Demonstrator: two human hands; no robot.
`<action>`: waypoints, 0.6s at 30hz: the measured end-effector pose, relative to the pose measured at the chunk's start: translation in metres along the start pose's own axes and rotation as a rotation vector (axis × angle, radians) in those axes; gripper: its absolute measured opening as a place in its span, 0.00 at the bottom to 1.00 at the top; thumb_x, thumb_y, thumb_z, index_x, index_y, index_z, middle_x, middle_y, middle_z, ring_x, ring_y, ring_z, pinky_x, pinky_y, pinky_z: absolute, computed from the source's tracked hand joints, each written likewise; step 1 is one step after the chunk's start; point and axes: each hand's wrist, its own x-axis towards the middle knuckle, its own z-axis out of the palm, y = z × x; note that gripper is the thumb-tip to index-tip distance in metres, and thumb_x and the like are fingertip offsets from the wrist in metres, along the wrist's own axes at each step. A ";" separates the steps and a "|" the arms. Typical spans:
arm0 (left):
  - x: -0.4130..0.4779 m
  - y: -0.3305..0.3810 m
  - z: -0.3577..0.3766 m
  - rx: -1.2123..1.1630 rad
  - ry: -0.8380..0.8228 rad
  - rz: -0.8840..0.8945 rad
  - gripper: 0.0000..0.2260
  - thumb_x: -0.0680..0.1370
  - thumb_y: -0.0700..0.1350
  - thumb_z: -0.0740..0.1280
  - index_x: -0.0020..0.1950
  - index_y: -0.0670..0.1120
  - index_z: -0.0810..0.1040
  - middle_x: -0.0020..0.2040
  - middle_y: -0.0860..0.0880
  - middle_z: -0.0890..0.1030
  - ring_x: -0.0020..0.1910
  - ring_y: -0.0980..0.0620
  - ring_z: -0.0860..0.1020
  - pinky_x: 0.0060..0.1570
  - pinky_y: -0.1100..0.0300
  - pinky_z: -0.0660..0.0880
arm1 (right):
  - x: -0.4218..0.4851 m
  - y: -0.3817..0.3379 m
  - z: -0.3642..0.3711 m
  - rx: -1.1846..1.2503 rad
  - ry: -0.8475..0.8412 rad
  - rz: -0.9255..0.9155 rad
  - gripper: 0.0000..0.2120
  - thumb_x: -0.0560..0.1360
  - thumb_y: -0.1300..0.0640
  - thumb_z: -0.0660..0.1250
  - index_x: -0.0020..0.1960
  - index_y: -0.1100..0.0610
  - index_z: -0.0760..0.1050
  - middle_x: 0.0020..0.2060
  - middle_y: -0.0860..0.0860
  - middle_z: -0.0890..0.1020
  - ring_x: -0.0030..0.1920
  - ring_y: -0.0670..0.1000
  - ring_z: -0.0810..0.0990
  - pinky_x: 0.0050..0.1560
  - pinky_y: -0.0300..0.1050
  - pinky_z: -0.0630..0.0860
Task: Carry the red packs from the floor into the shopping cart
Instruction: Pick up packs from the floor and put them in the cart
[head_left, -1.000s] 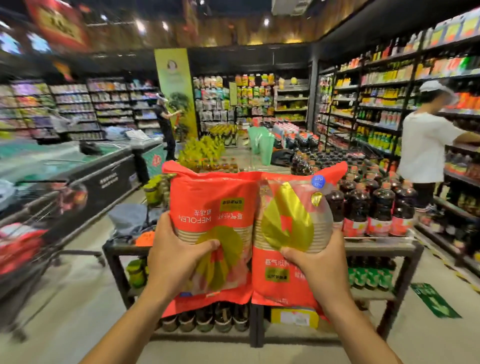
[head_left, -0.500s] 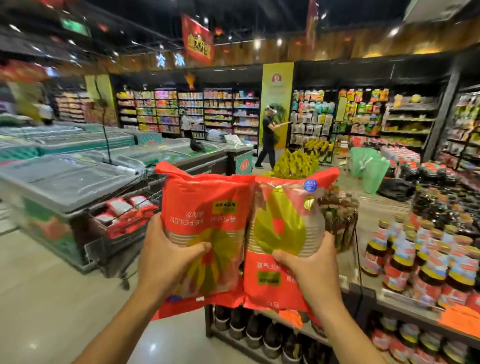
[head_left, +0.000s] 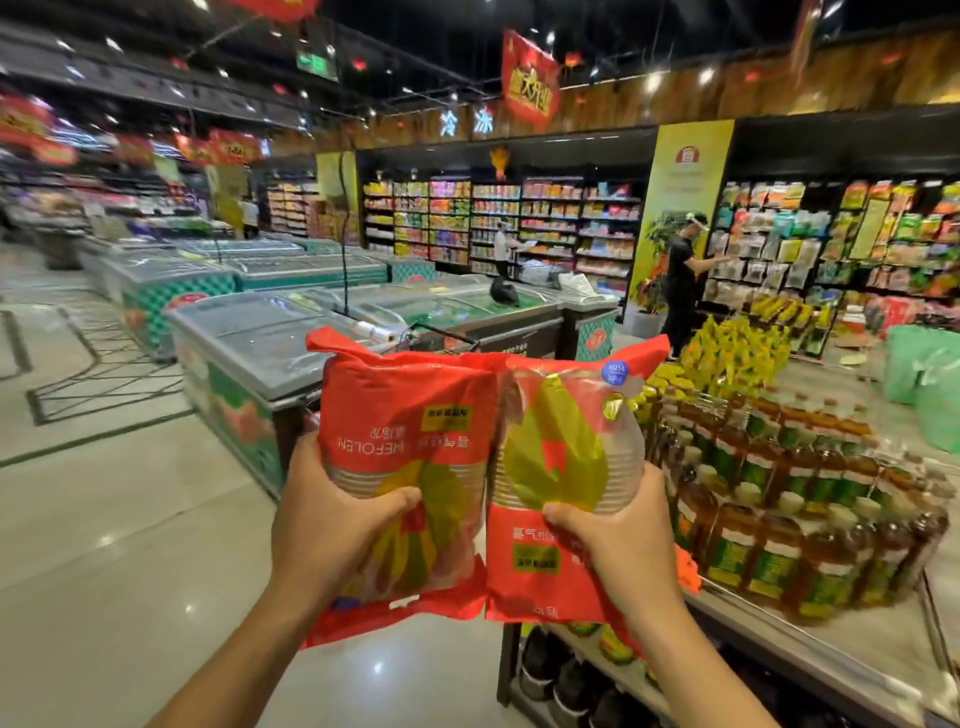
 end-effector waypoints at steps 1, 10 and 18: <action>0.006 -0.003 -0.001 0.010 0.012 -0.008 0.45 0.49 0.67 0.78 0.63 0.67 0.65 0.59 0.55 0.82 0.54 0.49 0.83 0.58 0.44 0.80 | 0.007 0.001 0.008 0.003 -0.009 -0.004 0.38 0.49 0.39 0.80 0.54 0.42 0.68 0.54 0.48 0.80 0.54 0.52 0.81 0.56 0.60 0.80; 0.081 -0.035 0.022 0.094 0.077 -0.073 0.50 0.50 0.69 0.79 0.69 0.60 0.67 0.62 0.54 0.81 0.57 0.46 0.82 0.59 0.38 0.80 | 0.088 0.023 0.079 0.064 -0.098 -0.001 0.42 0.49 0.40 0.80 0.58 0.47 0.69 0.53 0.48 0.80 0.51 0.50 0.82 0.51 0.58 0.81; 0.182 -0.049 0.072 0.133 0.176 -0.103 0.45 0.47 0.67 0.79 0.61 0.61 0.69 0.57 0.55 0.82 0.52 0.49 0.83 0.56 0.40 0.81 | 0.211 0.043 0.148 0.140 -0.163 0.009 0.38 0.47 0.40 0.79 0.53 0.44 0.68 0.52 0.49 0.81 0.51 0.51 0.82 0.51 0.57 0.81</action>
